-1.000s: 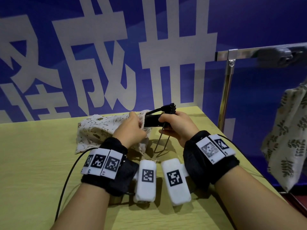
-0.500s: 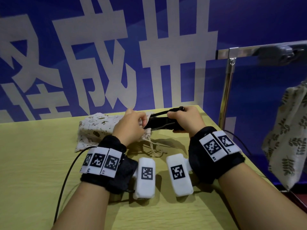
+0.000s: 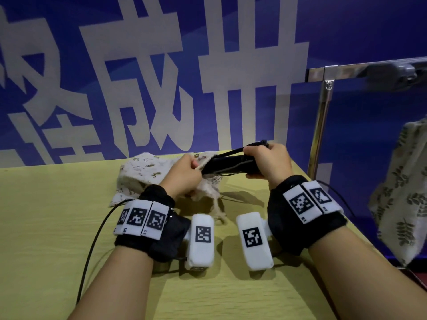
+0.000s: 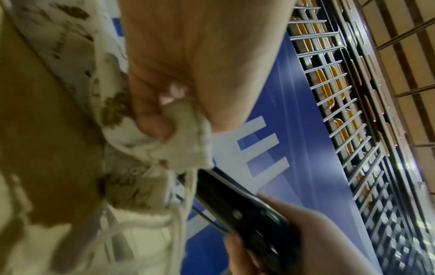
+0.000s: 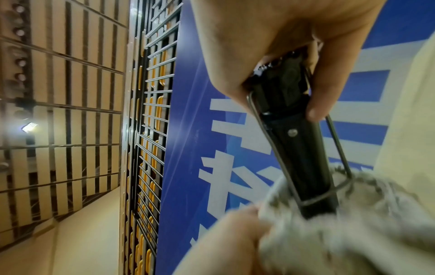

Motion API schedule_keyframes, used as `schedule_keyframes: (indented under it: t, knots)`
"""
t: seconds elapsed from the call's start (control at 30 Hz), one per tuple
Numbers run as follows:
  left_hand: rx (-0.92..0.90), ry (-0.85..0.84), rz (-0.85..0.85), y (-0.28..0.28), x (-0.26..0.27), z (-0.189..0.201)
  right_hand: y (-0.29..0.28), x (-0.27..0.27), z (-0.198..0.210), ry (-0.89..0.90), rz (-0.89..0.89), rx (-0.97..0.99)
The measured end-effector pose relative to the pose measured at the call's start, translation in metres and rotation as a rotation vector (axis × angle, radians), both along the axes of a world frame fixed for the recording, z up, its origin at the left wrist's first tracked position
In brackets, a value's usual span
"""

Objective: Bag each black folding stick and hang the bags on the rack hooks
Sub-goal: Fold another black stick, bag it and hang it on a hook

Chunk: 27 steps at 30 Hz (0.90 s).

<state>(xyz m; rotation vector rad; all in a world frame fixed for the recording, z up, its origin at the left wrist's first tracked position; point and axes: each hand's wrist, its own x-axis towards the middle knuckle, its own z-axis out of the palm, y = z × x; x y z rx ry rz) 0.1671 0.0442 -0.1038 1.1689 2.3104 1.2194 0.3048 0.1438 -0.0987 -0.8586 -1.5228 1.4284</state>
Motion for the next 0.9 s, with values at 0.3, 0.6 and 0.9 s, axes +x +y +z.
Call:
schedule_keyframes:
  t: [0.3,0.6,0.9]
  knots:
    - [0.27,-0.125,-0.211,-0.002,0.022,0.008,-0.013,-0.017,-0.016,-0.083,0.278,-0.102]
    - [0.022,0.317,-0.328,-0.002,0.008,0.001,-0.015,-0.021,-0.012,0.076,0.309,-0.222]
    - [0.184,0.668,-0.049,0.004,0.013,0.021,-0.024,-0.017,0.01,0.202,0.295,-0.088]
